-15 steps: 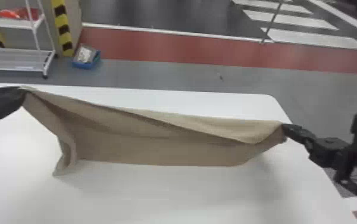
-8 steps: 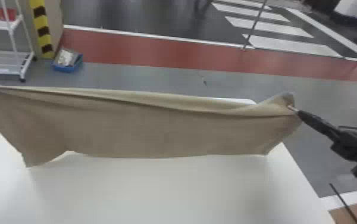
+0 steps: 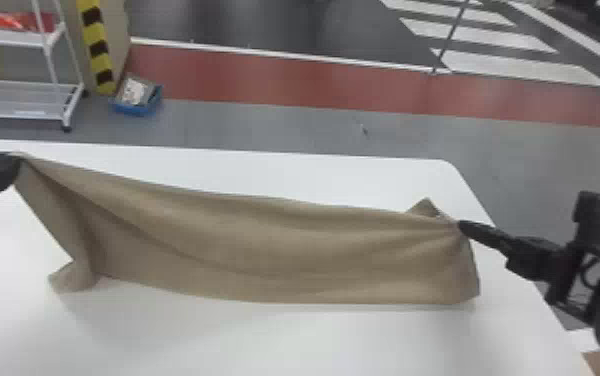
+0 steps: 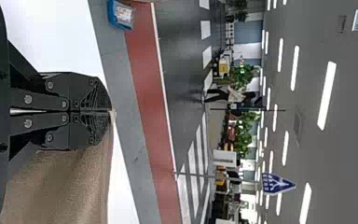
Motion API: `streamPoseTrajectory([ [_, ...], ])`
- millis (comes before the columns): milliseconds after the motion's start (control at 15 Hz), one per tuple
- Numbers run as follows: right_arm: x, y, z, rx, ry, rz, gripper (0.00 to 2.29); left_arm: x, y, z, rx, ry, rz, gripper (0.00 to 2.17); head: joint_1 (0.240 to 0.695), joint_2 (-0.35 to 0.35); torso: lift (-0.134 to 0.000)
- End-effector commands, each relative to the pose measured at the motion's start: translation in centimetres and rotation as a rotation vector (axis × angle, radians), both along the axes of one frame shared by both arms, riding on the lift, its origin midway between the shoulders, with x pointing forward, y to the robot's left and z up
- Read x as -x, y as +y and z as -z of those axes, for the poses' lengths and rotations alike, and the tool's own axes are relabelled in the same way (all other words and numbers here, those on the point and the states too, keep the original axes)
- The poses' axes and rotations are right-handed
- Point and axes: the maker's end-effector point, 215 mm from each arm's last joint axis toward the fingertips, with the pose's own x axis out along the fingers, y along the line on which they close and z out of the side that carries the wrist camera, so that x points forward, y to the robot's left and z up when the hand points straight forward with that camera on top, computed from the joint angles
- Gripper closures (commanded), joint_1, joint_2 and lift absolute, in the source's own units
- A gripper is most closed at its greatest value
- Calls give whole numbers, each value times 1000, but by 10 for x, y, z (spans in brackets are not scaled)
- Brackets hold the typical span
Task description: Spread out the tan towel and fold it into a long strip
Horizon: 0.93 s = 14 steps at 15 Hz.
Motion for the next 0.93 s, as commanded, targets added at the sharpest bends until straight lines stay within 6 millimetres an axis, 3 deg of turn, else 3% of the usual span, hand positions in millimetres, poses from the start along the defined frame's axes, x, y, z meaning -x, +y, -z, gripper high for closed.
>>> streamPoseTrajectory([
  [0, 11, 10, 33, 5, 44, -22, 1679, -4, -6, 20, 3, 37, 12, 1710, 695, -239, -124],
  [133, 29, 22, 59, 17, 88, -53, 1565, -2, -14, 33, 7, 61, 31, 1710, 695, -237, -124],
  [267, 45, 36, 80, 45, 142, -99, 937, 1, -30, 48, -28, 78, 62, 1710, 695, -237, -124],
  [400, 46, 39, 78, 57, 134, -93, 53, 2, -40, 54, -14, 84, 85, 1710, 695, -242, -124],
  [533, 39, 28, 60, 55, 80, -49, -1, 1, -44, 54, -13, 84, 93, 1710, 695, -250, -124],
  [667, 14, 28, 34, 86, 11, -35, 43, 1, -44, 53, -12, 82, 93, 1710, 695, -261, -124],
  [867, -24, 52, 16, 138, -51, -54, 70, 2, -44, 54, -11, 81, 94, 1710, 695, -260, -124],
])
